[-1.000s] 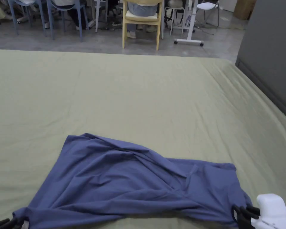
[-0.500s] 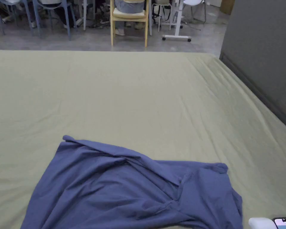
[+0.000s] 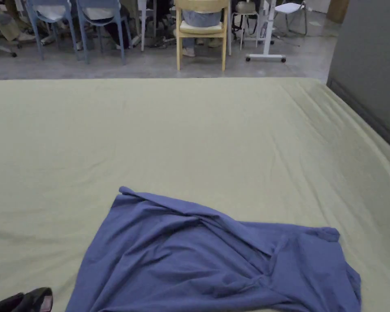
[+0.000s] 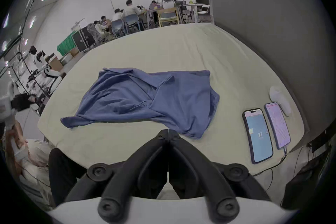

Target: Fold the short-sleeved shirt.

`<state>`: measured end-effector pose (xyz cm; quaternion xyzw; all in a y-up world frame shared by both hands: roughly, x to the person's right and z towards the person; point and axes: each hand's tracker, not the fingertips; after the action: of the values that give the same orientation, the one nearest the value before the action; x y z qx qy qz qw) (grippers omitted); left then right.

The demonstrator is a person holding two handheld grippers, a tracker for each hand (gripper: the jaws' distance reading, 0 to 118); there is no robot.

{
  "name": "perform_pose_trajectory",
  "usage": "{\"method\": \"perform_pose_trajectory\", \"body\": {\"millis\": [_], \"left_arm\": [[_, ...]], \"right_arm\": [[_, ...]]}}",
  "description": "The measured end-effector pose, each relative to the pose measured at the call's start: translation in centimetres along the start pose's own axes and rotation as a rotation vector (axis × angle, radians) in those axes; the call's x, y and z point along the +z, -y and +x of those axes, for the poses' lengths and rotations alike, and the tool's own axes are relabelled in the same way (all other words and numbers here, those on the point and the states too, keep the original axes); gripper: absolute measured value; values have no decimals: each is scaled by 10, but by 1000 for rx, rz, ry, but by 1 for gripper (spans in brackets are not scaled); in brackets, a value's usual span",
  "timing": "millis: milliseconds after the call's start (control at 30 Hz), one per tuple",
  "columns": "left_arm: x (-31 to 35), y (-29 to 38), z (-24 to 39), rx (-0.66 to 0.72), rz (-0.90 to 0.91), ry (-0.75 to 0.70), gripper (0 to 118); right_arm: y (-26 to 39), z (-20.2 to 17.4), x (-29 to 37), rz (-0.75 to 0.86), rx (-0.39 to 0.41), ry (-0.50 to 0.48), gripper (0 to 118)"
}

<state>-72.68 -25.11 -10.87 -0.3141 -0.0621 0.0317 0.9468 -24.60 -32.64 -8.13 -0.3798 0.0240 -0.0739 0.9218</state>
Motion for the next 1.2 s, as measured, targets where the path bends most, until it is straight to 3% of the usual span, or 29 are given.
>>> {"method": "perform_pose_trajectory", "body": {"millis": [100, 133, 167, 200, 233, 433, 533, 667, 733, 767, 800, 1000, 1033, 1100, 1133, 1200], "left_arm": [[-49, -41, 0, -56, 0, 53, 0], [-74, -57, -2, -75, -6, 87, 8], [-102, -74, -5, -71, -15, 123, 53], [-131, -90, -6, -71, -84, 121, 87], [-170, -110, -9, -78, -118, 128, 92], [-360, -149, -16, -94, -328, 7, 92], [-432, -143, -24, -95, -414, 40, 92], [-481, -114, -27, -128, -548, 26, 85], [-461, -112, -22, -184, -410, 12, 82], [-451, -116, -19, -189, -392, 63, 48], [-446, -118, -18, -159, -369, 105, 4], [-407, -137, 1, -153, -325, 147, 4], [-403, -140, -1, -119, -312, 174, 4], [-391, -146, -2, -69, -293, 209, 4], [-386, -148, -1, -72, -282, 211, 4], [-382, -149, 1, -90, -277, 201, 4]], "right_arm": [[-1, -4, -5, -16, 4, -15, 3], [-1, -4, -6, -23, 6, -20, 3], [-1, -4, -6, -28, 8, -18, 3], [-1, -8, -10, -31, 6, -15, 3], [-1, -7, -12, -40, 0, -22, 3], [-1, -9, -32, -94, -47, -8, 3], [-4, -10, -48, -141, -49, 11, 3], [-6, -10, -68, -176, -52, 19, 3], [-5, -12, -75, -184, -48, 17, 3], [-5, -13, -79, -191, -45, 15, 3], [-4, -13, -83, -200, -42, 7, 3], [2, -20, -79, -228, -36, 17, 3], [3, -20, -77, -230, -42, 30, 7], [9, -12, -84, -295, -90, 109, 104], [15, -5, -89, -325, -100, 121, 118], [17, 4, -95, -258, -151, 138, 118]]}}
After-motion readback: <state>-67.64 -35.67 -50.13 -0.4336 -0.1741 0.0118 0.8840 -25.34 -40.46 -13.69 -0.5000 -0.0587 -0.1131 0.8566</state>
